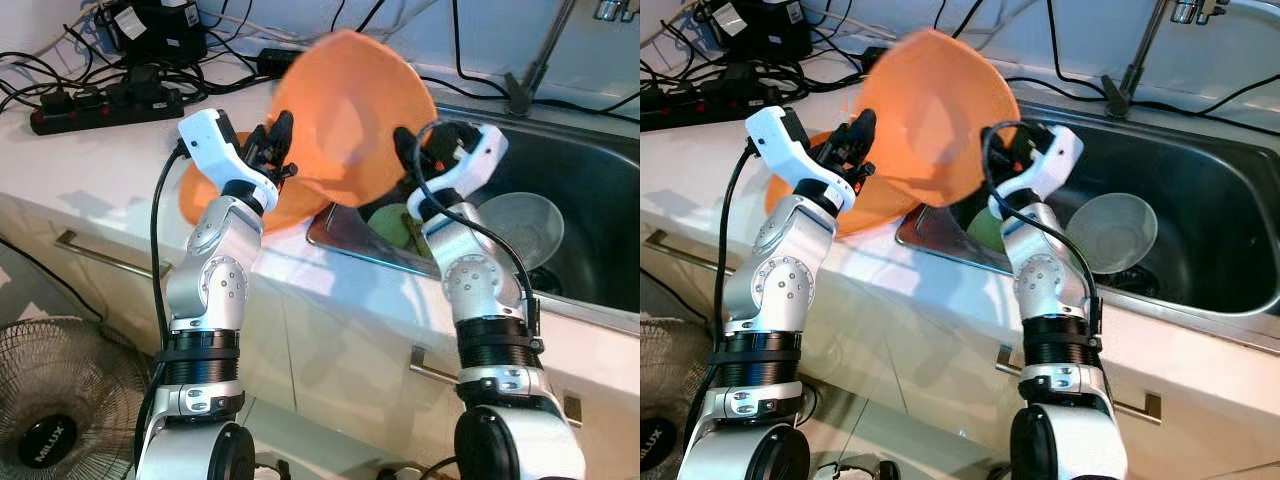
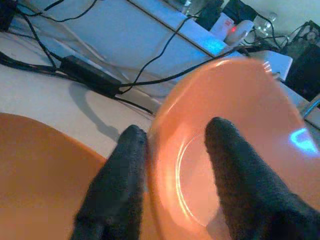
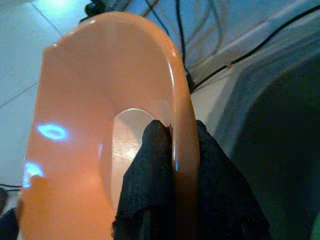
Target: Kitchen organization
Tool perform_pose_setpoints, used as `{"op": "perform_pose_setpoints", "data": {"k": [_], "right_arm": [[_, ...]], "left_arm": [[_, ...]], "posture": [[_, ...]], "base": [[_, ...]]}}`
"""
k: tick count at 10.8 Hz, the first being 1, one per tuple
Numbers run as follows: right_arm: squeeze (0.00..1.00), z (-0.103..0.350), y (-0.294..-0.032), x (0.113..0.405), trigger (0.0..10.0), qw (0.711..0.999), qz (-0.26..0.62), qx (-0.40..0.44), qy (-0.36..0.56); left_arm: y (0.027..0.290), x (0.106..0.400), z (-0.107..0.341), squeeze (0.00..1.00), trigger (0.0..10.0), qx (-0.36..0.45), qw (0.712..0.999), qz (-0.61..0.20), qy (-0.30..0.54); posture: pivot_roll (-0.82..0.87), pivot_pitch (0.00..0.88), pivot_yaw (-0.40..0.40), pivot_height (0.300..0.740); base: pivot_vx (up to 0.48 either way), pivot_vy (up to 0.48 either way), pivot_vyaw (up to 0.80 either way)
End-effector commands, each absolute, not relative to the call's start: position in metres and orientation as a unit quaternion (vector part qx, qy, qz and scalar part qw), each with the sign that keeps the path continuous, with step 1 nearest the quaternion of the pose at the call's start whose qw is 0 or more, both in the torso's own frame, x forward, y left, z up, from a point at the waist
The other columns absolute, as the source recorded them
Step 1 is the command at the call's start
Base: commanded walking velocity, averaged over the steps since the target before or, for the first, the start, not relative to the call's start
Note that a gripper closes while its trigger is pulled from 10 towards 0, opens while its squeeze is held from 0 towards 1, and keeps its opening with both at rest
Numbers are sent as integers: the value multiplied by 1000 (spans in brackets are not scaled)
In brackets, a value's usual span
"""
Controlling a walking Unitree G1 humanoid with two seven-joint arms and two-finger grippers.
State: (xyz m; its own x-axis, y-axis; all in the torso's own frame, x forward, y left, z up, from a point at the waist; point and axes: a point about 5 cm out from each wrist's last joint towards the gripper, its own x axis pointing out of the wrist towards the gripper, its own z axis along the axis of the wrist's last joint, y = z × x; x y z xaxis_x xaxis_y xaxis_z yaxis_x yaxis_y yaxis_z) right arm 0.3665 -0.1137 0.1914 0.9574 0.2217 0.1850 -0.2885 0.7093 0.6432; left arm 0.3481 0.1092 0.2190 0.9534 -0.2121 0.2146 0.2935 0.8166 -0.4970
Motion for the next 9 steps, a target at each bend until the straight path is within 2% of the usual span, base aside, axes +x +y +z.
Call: {"op": "perform_pose_setpoints", "data": {"k": [1,2,5,6,7,8,9], "right_arm": [[0,207,-120,372,0,922,129,357,-75],[0,212,-128,375,0,923,119,356,-86],[0,227,-173,384,0,920,47,366,-131],[0,228,-192,387,0,932,3,338,-135],[0,224,-204,388,10000,948,-41,286,-130],[0,222,-213,390,10000,962,-74,230,-124],[0,225,-222,393,10000,980,-105,122,-114]], "left_arm": [[102,346,233,0,10000,-261,947,-159,-101],[101,346,233,0,10000,-260,947,-160,-100],[100,345,231,0,10000,-258,948,-162,-96],[98,344,230,0,10000,-252,949,-166,-91],[96,343,227,0,10000,-240,952,-173,-78],[93,342,223,0,10000,-230,954,-179,-67],[90,340,216,0,10000,-210,958,-191,-41]], "posture": [[106,25,1,740],[105,25,1,740],[105,26,3,740],[104,28,5,740],[105,28,7,740],[105,29,8,740],[107,31,8,740]], "base": [[0,0,0],[0,0,0],[0,0,0],[0,0,0],[0,0,0],[0,0,0],[0,0,0]]}}
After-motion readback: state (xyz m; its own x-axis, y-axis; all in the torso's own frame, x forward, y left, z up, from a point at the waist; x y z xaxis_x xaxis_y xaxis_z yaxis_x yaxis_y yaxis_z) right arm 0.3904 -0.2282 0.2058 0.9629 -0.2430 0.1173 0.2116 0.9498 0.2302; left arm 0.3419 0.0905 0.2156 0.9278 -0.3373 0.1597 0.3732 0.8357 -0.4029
